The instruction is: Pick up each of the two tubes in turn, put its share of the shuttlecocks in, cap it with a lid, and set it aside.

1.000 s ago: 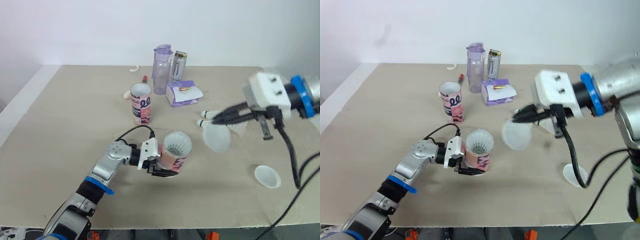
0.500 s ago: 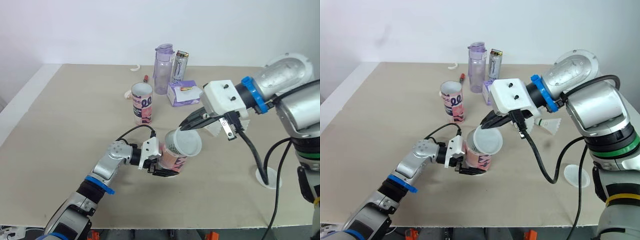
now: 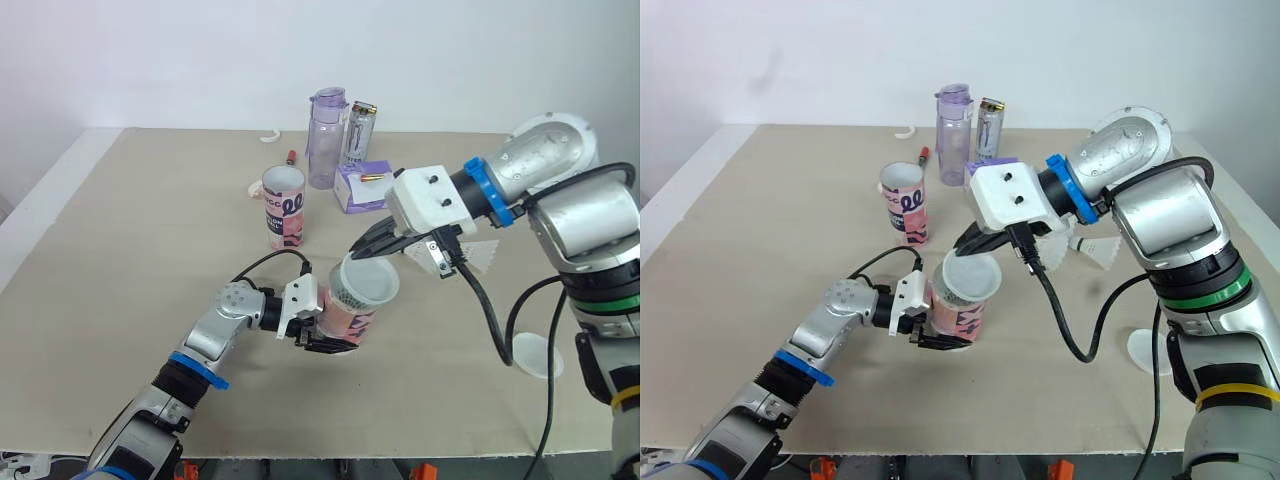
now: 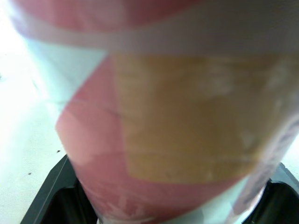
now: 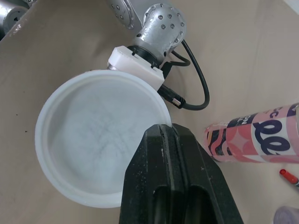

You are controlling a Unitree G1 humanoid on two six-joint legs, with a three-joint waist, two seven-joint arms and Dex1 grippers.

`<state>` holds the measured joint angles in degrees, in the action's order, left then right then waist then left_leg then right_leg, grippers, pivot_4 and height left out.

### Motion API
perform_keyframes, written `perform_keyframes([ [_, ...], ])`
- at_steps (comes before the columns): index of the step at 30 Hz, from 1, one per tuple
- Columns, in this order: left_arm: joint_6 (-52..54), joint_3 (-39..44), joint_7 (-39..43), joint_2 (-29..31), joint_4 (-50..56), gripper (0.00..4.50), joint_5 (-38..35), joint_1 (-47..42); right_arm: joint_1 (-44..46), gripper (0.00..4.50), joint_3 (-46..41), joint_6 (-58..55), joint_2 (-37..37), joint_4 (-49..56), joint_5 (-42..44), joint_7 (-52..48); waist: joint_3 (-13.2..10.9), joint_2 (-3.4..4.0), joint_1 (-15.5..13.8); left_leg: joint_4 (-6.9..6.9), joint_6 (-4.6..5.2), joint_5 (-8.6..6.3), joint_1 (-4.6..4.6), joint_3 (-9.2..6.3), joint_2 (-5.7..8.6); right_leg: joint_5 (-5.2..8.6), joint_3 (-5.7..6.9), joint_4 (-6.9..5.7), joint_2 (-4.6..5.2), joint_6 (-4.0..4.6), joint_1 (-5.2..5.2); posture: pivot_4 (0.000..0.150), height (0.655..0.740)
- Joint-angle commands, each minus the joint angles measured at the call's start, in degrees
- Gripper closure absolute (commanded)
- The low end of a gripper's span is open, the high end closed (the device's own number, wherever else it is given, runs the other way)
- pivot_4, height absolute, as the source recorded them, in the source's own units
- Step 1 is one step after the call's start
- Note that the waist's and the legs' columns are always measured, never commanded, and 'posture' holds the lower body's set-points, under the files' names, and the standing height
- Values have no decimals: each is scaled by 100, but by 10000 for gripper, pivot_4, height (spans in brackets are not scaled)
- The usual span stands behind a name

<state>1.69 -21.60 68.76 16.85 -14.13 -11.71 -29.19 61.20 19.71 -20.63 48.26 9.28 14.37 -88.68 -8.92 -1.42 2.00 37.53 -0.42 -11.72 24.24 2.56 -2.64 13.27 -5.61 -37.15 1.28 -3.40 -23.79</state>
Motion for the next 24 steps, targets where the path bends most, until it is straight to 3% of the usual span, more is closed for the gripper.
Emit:
perform_keyframes([
  [1,195,-78,-184,157,-258,11898,335,166,121,44678,-110,-26,-25,220,92,-135,0,0,0,0,0,0,0,0,0,0,0,0,0,0,0,1500,7400],
  [24,230,-89,-233,187,-198,11898,345,223,65,44678,15,506,-214,-132,-313,-110,0,0,0,-1,0,0,0,2,0,0,-1,0,1,0,-2,1500,7400],
])
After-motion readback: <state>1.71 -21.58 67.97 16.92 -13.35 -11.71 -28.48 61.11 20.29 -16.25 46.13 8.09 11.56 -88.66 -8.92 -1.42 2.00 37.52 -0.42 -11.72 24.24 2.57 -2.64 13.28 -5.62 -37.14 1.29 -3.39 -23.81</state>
